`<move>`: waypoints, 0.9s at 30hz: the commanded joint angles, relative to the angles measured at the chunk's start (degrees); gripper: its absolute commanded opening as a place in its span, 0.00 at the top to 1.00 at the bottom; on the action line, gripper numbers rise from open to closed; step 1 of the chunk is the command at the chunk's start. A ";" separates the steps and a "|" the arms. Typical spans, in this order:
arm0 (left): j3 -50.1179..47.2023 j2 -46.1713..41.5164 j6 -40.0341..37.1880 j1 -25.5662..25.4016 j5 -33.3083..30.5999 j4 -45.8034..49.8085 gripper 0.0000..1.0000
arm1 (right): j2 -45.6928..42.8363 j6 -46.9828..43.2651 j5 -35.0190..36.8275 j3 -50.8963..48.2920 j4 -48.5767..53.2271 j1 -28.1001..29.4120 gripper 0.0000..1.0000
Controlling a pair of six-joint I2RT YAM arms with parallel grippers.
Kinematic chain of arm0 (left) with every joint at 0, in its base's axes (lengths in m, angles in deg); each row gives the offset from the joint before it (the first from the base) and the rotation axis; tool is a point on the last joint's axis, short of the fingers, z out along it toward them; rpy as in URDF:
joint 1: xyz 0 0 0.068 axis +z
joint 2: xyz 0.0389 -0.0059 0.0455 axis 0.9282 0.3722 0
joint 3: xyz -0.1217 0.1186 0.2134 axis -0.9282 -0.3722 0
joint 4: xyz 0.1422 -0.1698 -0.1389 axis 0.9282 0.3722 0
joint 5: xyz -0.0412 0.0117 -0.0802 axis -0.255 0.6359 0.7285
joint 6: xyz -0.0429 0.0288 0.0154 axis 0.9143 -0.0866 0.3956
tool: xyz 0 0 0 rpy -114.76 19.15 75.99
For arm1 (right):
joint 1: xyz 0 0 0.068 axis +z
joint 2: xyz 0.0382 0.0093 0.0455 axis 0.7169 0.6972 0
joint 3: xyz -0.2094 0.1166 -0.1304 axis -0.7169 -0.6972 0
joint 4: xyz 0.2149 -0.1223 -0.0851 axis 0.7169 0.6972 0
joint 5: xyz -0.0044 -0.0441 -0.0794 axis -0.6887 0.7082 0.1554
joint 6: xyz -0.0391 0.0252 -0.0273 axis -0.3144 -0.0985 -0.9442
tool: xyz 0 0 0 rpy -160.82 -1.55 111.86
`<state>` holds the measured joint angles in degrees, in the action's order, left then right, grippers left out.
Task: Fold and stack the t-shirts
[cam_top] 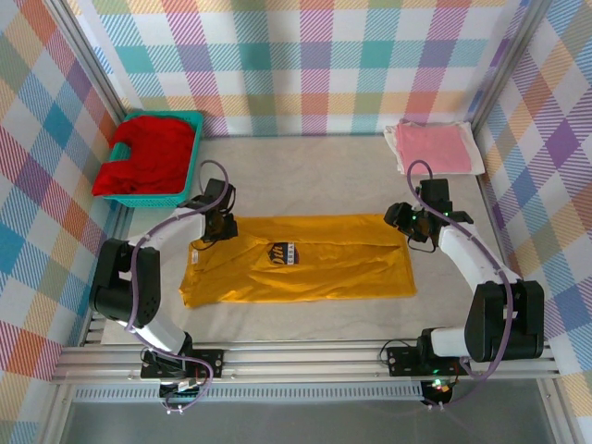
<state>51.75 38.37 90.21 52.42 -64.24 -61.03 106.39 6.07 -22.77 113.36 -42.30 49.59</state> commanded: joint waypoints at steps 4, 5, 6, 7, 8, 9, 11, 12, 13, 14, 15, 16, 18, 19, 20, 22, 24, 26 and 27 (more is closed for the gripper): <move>0.27 4.23 -0.57 -0.36 1.97 0.11 0.66 | -0.06 -0.46 -0.68 0.26 -0.31 0.34 0.46; -0.16 4.64 -0.37 -0.31 1.90 -0.77 0.65 | -0.02 -0.49 -0.66 0.26 -0.31 0.27 0.46; -0.31 5.08 -0.06 -0.27 1.55 -1.13 0.63 | 0.02 -0.50 -0.66 0.33 -0.33 0.33 0.46; -0.18 5.55 0.13 -0.23 1.33 -1.13 0.63 | 0.02 -0.49 -0.66 0.26 -0.31 0.26 0.45; 0.01 5.98 0.16 -0.22 1.33 -1.13 0.67 | 0.02 -0.61 -0.70 0.28 -0.39 0.34 0.45; 0.05 6.28 0.21 -0.21 1.18 -1.22 0.70 | 0.02 -0.58 -0.66 0.30 -0.31 0.28 0.45; 0.20 6.19 0.35 -0.27 0.58 -0.91 0.90 | 0.11 -0.67 -0.66 0.33 -0.26 0.34 0.45; 0.04 5.61 0.58 -0.27 0.13 -0.74 0.95 | 0.02 -0.68 -0.57 0.47 -0.14 0.34 0.45; -0.07 4.98 0.60 -0.28 -0.24 -0.72 0.95 | -0.02 -0.75 -0.48 0.45 -0.13 0.29 0.45; -0.25 4.15 0.76 -0.27 -0.50 -0.45 0.96 | -0.05 -0.76 -0.32 0.42 -0.10 0.26 0.45; -0.28 3.41 0.69 -0.27 -0.58 -0.11 0.99 | -0.04 -0.87 -0.22 0.39 -0.13 0.30 0.45; -0.37 2.65 0.69 -0.35 -0.47 0.24 1.00 | 0.00 -0.85 -0.21 0.41 -0.13 0.28 0.45; -0.69 1.39 0.93 -0.55 -1.01 1.02 1.00 | 0.19 -0.89 -0.22 0.43 -0.13 0.34 0.45; -1.09 0.72 1.00 -0.61 -1.07 1.24 1.00 | 0.28 -0.78 -0.33 0.49 -0.19 0.32 0.45; -1.58 0.10 1.09 -0.75 -1.09 1.33 1.00 | 0.37 -0.78 -0.32 0.40 -0.21 0.33 0.45; -2.87 -1.38 1.69 -1.27 -1.84 1.61 1.00 | 0.46 -0.71 -0.39 0.34 -0.17 0.34 0.44; -4.38 -2.74 1.84 -1.88 -2.11 1.55 1.00 | 0.55 -0.76 -0.33 0.39 -0.13 0.35 0.44; -5.54 -3.57 2.30 -2.60 -1.78 1.44 1.00 | 0.55 -0.87 -0.14 0.30 -0.04 0.34 0.44; -6.14 -3.80 2.49 -3.06 -1.20 1.33 1.00 | 0.63 -0.88 -0.13 0.24 -0.08 0.32 0.44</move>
<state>47.48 35.94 91.41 50.65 -65.14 -61.14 106.48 6.04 -22.75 113.36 -42.30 49.59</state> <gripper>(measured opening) 0.049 0.558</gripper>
